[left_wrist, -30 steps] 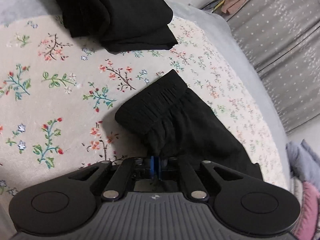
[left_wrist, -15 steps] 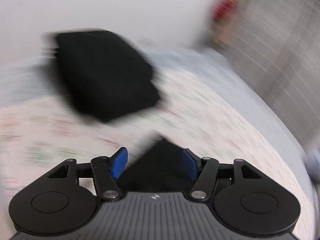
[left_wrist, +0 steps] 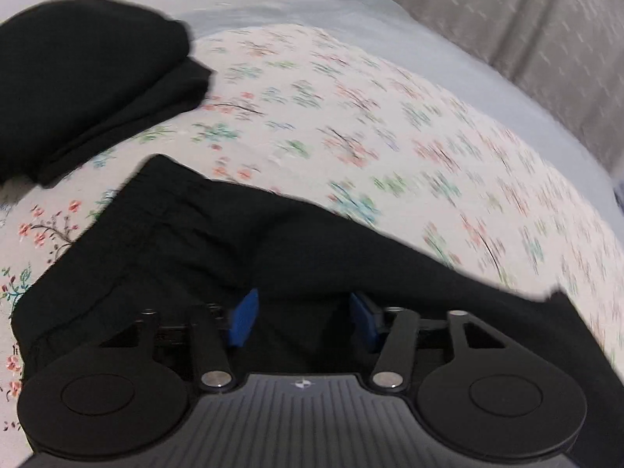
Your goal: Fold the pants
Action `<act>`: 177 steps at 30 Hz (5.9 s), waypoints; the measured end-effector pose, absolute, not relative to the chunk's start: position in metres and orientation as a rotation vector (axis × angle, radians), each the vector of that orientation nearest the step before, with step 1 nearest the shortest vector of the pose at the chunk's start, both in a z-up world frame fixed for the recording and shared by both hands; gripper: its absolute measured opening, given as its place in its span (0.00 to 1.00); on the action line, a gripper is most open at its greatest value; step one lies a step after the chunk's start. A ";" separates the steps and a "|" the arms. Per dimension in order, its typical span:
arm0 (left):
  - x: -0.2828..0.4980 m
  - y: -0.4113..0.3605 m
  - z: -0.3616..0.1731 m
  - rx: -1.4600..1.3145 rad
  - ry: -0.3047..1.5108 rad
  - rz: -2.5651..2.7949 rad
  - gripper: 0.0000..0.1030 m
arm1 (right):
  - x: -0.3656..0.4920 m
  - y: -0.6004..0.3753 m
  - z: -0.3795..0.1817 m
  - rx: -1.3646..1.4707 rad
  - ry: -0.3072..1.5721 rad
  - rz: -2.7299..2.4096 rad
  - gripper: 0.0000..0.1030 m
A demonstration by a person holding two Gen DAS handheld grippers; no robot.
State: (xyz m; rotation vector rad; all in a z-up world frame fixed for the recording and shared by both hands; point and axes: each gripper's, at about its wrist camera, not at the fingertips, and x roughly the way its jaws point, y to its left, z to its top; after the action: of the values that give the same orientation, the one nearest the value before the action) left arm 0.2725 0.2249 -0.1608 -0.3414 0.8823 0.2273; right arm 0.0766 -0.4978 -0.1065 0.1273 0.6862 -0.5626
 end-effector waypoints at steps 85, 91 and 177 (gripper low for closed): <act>0.228 0.286 -0.155 -0.492 0.742 0.166 0.17 | 0.080 -0.377 -0.126 -0.253 0.829 -0.381 0.13; 0.199 0.284 -0.124 -0.592 0.638 0.132 0.33 | 0.070 -0.368 -0.122 -0.364 0.815 -0.510 0.13; 0.123 -0.069 -0.159 0.127 0.839 -0.489 0.59 | -0.100 -0.457 -0.181 0.921 0.238 -0.566 0.38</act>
State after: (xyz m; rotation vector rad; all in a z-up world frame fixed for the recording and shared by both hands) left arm 0.1228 -0.0693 -0.1587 0.1267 0.8392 -0.4891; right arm -0.0999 -0.4571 -0.1810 0.9206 0.2384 -0.5660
